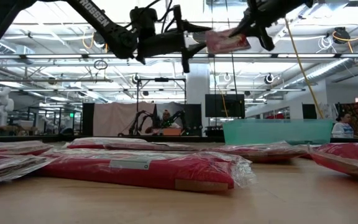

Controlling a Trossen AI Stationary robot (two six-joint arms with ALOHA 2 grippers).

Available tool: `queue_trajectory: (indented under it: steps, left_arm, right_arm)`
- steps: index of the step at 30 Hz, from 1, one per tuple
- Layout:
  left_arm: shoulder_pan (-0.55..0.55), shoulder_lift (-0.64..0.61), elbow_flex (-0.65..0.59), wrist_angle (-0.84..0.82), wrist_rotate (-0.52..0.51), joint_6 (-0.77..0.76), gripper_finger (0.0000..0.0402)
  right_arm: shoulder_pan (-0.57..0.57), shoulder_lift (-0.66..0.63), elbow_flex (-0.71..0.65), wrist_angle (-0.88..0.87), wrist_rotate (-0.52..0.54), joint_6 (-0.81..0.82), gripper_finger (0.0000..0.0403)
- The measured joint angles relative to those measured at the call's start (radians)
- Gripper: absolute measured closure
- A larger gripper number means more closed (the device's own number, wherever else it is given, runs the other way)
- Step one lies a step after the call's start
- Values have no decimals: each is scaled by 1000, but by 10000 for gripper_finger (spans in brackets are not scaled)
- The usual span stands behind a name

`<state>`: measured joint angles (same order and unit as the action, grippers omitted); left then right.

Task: Sort popcorn bags into baskets
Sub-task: Put the red popcorn bag into the light blue bin

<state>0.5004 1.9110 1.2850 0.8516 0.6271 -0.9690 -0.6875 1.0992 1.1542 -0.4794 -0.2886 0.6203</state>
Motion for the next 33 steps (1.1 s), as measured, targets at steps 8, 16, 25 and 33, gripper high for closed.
queue_trajectory:
  steps: [8,16,25,33]
  left_arm:
    - [93,-116,2,-410,89,118,134]
    - [117,-206,2,-737,76,352,164]
    - [102,-215,2,-874,72,390,213]
    - [78,-215,1,-878,71,391,231]
  right_arm:
    - [-190,64,-2,-150,-137,-60,397]
    - [-295,219,-2,-220,-205,-170,393]
    - [-314,372,-1,-263,-192,-179,394]
    - [-314,433,-1,-250,-129,-111,394]
